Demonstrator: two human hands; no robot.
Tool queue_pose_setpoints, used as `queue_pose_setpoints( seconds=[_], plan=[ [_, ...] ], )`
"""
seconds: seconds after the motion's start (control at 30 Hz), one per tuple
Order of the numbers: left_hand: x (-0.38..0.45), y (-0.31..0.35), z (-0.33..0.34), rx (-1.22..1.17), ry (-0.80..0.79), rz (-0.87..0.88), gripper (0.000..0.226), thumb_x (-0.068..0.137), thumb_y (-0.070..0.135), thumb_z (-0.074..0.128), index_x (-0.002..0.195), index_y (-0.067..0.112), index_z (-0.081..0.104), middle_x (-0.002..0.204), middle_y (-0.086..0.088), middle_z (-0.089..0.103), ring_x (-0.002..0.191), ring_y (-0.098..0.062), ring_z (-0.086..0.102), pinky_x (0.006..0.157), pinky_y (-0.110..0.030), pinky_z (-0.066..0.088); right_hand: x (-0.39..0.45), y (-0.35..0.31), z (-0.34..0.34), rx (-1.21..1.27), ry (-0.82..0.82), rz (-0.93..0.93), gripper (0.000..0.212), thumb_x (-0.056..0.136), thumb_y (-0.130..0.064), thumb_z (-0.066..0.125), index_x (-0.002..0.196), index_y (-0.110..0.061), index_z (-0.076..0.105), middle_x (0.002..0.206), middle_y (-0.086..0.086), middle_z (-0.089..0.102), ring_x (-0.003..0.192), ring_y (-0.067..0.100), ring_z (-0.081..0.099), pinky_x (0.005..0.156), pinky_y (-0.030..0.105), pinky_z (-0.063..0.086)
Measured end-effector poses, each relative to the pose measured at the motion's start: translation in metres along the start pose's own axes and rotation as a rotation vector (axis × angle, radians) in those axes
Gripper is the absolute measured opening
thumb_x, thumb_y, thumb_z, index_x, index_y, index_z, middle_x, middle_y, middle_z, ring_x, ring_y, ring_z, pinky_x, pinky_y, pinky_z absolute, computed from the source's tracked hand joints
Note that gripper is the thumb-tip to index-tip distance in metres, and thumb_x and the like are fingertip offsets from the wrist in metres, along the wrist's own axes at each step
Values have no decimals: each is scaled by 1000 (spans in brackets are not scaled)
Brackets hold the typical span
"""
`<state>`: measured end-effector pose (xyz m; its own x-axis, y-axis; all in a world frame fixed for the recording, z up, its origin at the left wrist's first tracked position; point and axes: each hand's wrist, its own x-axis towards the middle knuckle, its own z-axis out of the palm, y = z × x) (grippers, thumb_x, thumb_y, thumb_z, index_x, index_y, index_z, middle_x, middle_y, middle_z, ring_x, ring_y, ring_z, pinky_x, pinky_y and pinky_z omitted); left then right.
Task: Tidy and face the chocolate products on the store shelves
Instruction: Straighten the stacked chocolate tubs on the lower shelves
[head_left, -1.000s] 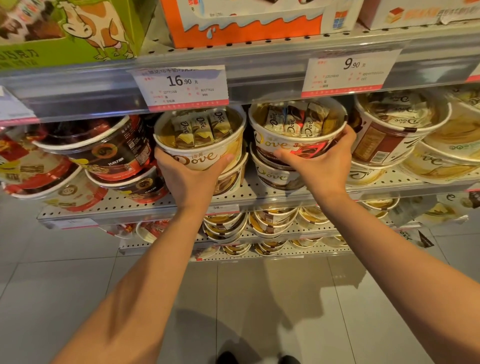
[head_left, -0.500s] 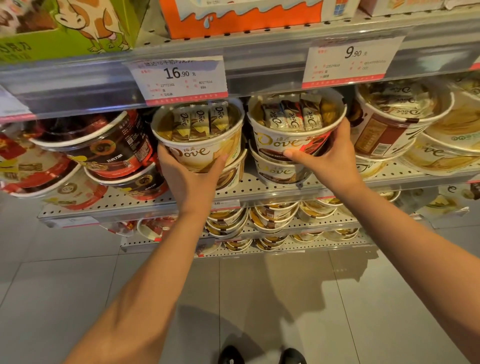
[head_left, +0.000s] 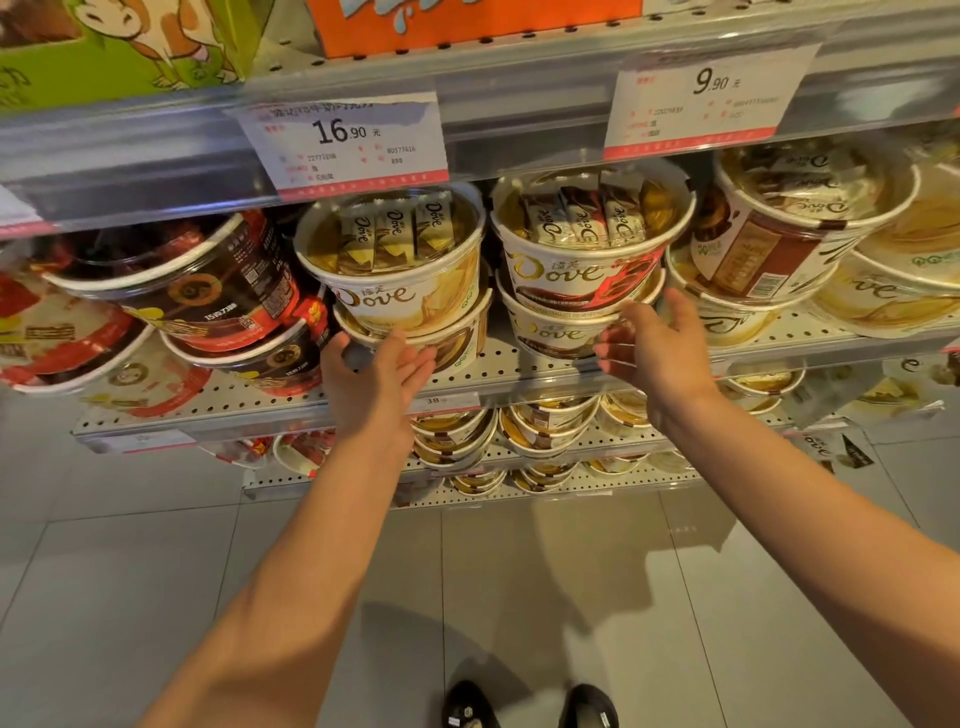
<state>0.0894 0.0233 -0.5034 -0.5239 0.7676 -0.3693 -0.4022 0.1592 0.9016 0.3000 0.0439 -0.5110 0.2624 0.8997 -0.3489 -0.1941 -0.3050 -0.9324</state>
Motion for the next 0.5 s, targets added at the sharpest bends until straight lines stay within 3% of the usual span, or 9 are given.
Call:
queue_pose_setpoints(
  seconds=[0.13, 0.3, 0.5],
  plan=[
    [1, 0, 3, -55, 25, -39, 65, 87, -5, 58, 140, 15, 27, 86, -17, 60, 64, -18, 69, 66, -29, 59, 7, -5, 0, 33, -24, 16, 41, 93, -7, 43, 134, -5, 41, 64, 8, 64, 49, 11, 63, 47, 19, 50],
    [-3, -7, 5, -56, 35, -22, 51, 85, -6, 60, 120, 18, 32, 90, -17, 59, 64, -17, 70, 66, -30, 59, 10, -5, -2, 86, -66, 38, 39, 94, -5, 45, 133, -7, 43, 55, 1, 67, 51, 12, 66, 48, 17, 51],
    [-2, -7, -1, -57, -22, -13, 54, 86, -3, 61, 130, 13, 32, 92, -18, 58, 69, -19, 70, 69, -32, 59, 12, -11, -8, 34, -128, 46, 33, 95, -5, 44, 127, -8, 50, 55, 3, 65, 50, 10, 64, 47, 17, 50]
  ],
)
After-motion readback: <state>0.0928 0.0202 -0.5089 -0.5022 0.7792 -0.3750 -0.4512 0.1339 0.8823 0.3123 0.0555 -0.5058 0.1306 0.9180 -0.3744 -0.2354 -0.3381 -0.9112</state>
